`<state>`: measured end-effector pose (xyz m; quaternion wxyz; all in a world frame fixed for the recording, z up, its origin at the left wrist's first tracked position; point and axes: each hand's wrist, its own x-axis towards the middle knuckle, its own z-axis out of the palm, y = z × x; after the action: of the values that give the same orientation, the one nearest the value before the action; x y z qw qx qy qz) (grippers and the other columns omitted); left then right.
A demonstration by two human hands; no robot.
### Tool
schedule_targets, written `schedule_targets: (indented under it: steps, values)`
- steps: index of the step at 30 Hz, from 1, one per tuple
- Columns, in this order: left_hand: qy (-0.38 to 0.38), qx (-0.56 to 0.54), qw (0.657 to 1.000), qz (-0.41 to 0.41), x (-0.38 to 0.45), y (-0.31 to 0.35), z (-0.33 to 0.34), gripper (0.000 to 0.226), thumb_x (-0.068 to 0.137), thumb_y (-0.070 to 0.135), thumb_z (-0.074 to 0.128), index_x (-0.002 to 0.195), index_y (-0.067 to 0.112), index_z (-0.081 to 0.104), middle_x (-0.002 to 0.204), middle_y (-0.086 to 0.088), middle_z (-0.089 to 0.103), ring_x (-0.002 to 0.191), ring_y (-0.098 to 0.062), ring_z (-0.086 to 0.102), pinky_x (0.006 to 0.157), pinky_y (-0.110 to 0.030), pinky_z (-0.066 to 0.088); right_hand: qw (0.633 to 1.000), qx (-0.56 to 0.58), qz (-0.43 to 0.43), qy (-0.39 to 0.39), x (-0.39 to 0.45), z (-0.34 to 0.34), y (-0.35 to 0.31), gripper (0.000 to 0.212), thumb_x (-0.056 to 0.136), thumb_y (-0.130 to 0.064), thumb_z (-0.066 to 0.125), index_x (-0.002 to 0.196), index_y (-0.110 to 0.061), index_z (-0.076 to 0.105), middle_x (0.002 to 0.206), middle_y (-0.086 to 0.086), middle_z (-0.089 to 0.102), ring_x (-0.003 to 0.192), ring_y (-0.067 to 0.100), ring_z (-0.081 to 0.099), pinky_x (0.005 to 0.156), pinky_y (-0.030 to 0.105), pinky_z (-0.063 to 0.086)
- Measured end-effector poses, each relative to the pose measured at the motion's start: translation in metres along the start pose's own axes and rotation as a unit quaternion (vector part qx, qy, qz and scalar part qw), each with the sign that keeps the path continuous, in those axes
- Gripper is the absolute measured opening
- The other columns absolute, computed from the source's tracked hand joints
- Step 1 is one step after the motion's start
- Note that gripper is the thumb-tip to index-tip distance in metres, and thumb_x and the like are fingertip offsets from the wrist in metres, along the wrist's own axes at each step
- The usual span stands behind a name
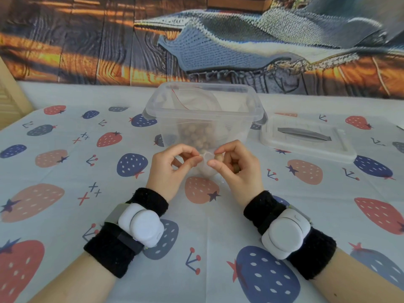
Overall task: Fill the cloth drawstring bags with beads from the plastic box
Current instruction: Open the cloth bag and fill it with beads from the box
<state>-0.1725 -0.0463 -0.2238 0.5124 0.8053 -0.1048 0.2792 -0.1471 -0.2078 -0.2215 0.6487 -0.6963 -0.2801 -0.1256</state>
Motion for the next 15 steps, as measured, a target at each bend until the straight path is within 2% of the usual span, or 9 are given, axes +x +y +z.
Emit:
schedule_targets:
  steps: [2, 5, 7, 9, 11, 12, 15]
  values:
    - [0.0, 0.002, 1.0, 0.005, -0.0001, -0.0003, -0.0006, 0.008, 0.079, 0.025, 0.066, 0.077, 0.031, 0.062, 0.074, 0.019, 0.064, 0.071, -0.006, 0.059, 0.061, -0.031, 0.05, 1.0, -0.025, -0.006, -0.003, -0.0006, -0.0005, 0.0025, 0.014, 0.074, -0.023, 0.072, 0.082, -0.026, 0.062, 0.052, -0.011, 0.034, 0.049, 0.005, 0.027, 0.051, 0.016, 0.027]
    - [-0.003, 0.002, 1.0, 0.009, -0.0001, -0.0007, -0.0005, 0.007, 0.08, 0.025, 0.066, 0.077, 0.031, 0.063, 0.073, 0.02, 0.064, 0.071, -0.005, 0.059, 0.061, -0.03, 0.05, 0.999, -0.044, -0.015, -0.002, 0.0006, -0.0002, 0.0043, 0.015, 0.073, -0.025, 0.073, 0.088, -0.026, 0.069, 0.055, -0.011, 0.041, 0.052, 0.004, 0.029, 0.054, 0.014, 0.029]
    - [-0.003, -0.001, 1.0, 0.009, -0.0001, -0.0012, -0.0003, 0.007, 0.08, 0.024, 0.067, 0.077, 0.03, 0.063, 0.073, 0.02, 0.064, 0.07, -0.006, 0.06, 0.061, -0.029, 0.049, 0.999, -0.045, -0.013, 0.0, 0.0014, 0.0004, 0.0042, 0.019, 0.075, -0.025, 0.072, 0.094, -0.022, 0.071, 0.06, -0.001, 0.047, 0.053, 0.004, 0.03, 0.055, 0.014, 0.03]
    - [-0.002, -0.003, 1.0, 0.007, -0.0003, -0.0012, -0.0003, 0.008, 0.08, 0.024, 0.067, 0.077, 0.03, 0.063, 0.072, 0.019, 0.064, 0.07, -0.006, 0.06, 0.061, -0.028, 0.049, 0.999, -0.05, -0.01, 0.004, 0.0018, 0.0009, 0.004, 0.019, 0.078, -0.025, 0.068, 0.097, -0.023, 0.07, 0.057, -0.001, 0.041, 0.053, 0.005, 0.031, 0.056, 0.015, 0.03]
    - [-0.001, -0.003, 1.0, 0.006, -0.0005, -0.0011, -0.0002, 0.009, 0.08, 0.023, 0.067, 0.077, 0.03, 0.063, 0.072, 0.019, 0.064, 0.07, -0.006, 0.06, 0.061, -0.026, 0.048, 0.999, -0.045, -0.002, 0.008, 0.0027, 0.0002, 0.0036, 0.016, 0.084, -0.021, 0.059, 0.095, -0.029, 0.067, 0.057, -0.003, 0.043, 0.055, 0.01, 0.036, 0.056, 0.021, 0.033]
    - [0.0, -0.003, 1.0, 0.005, -0.0006, -0.001, 0.0, 0.01, 0.08, 0.022, 0.068, 0.076, 0.03, 0.062, 0.072, 0.019, 0.064, 0.07, -0.006, 0.059, 0.061, -0.026, 0.048, 0.999, -0.032, 0.005, 0.01, 0.0035, -0.0003, 0.0041, 0.023, 0.085, -0.015, 0.05, 0.094, -0.03, 0.065, 0.059, -0.004, 0.046, 0.056, 0.014, 0.038, 0.057, 0.024, 0.034]
    - [0.002, -0.006, 1.0, -0.001, -0.0007, -0.0009, 0.0, 0.01, 0.08, 0.021, 0.068, 0.076, 0.029, 0.063, 0.072, 0.02, 0.064, 0.07, -0.005, 0.059, 0.061, -0.027, 0.048, 0.999, 0.004, 0.023, 0.031, 0.0068, -0.0021, 0.0092, 0.04, 0.071, 0.001, 0.034, 0.088, -0.027, 0.057, 0.064, -0.007, 0.042, 0.061, 0.016, 0.038, 0.063, 0.03, 0.034]
